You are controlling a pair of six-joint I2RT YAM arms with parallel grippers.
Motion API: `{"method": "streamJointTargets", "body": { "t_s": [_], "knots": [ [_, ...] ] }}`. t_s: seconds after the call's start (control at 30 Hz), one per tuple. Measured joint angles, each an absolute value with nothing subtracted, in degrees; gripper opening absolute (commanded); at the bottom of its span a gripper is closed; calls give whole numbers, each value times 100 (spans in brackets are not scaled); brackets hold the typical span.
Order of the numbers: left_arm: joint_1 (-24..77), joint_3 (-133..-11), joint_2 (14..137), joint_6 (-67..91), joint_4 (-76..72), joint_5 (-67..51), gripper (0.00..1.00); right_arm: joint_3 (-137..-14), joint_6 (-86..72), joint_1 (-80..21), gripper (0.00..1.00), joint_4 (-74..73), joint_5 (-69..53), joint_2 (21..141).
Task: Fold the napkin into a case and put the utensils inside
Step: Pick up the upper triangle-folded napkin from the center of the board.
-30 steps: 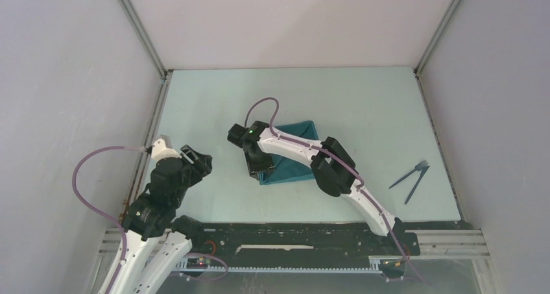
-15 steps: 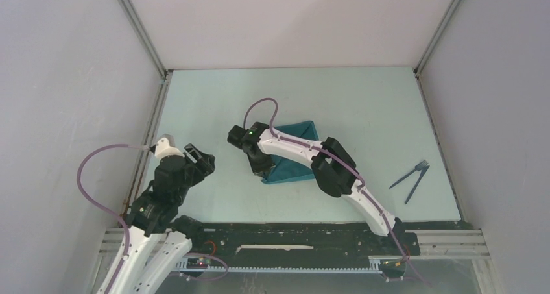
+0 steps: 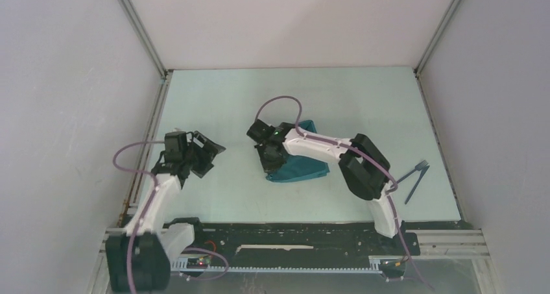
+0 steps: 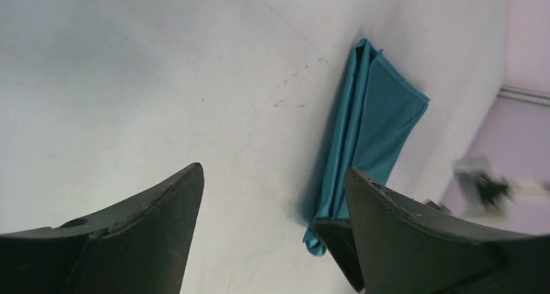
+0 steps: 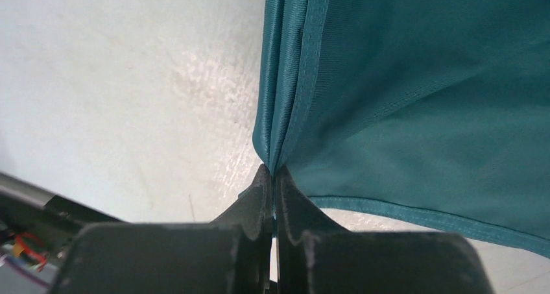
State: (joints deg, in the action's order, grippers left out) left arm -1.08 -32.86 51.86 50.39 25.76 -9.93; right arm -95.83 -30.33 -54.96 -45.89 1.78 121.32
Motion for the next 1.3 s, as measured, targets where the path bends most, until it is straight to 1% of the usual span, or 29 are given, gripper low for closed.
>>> {"method": "streamJointTargets", "body": {
  "t_s": [0.1,0.2,0.23,0.33,0.5,0.57,0.6,0.63,0.7,0.8,0.87,1.03,1.1,1.2,1.27,1.3],
  "knots": [
    [-301,-3109,6405,5328,1656,-1831,86,-9290,-2967,-5365,0,-4270,-75,11771],
    [-104,-3249,7666,5568,941,-2353,86,-9253,-2880,-5264,0,-3948,-283,11666],
    [12,-3339,8031,5660,687,-2456,88,-9240,-2862,-5242,0,-3868,-340,11660],
    [336,-3581,8742,5946,21,-2679,90,-9115,-2829,-5179,0,-3645,-513,11657],
    [790,-4156,9572,6243,-843,-2696,90,-8914,-2814,-5133,0,-3468,-701,11657],
    [908,-4322,9841,6351,-1103,-2668,85,-8871,-2812,-5127,0,-3441,-744,11657],
    [956,-4386,9955,6407,-1201,-2646,81,-8847,-2812,-5109,0,-3422,-764,11657],
    [987,-4427,10025,6442,-1269,-2617,74,-8833,-2812,-5105,0,-3409,-775,11657],
    [1044,-4497,10138,6486,-1369,-2550,65,-8805,-2808,-5089,0,-3367,-805,11657],
    [1076,-4589,10304,6512,-1457,-2456,57,-8779,-2801,-5059,0,-3328,-843,11653],
    [1076,-4657,10418,6499,-1476,-2394,54,-8759,-2799,-5033,0,-3308,-871,11640],
    [1092,-4831,10619,6510,-1544,-2314,53,-8726,-2794,-4998,0,-3280,-913,11581],
    [1116,-4939,10711,6508,-1584,-2303,51,-8726,-2794,-4993,0,-3273,-919,11570],
    [1155,-5030,10805,6510,-1623,-2279,45,-8707,-2794,-4989,0,-3253,-921,11568],
    [1184,-5050,10851,6512,-1643,-2265,37,-8678,-2794,-4989,0,-3234,-926,11563],
    [1190,-5050,10864,6521,-1643,-2261,35,-8667,-2794,-4989,0,-3229,-932,11563]
  ]
}}
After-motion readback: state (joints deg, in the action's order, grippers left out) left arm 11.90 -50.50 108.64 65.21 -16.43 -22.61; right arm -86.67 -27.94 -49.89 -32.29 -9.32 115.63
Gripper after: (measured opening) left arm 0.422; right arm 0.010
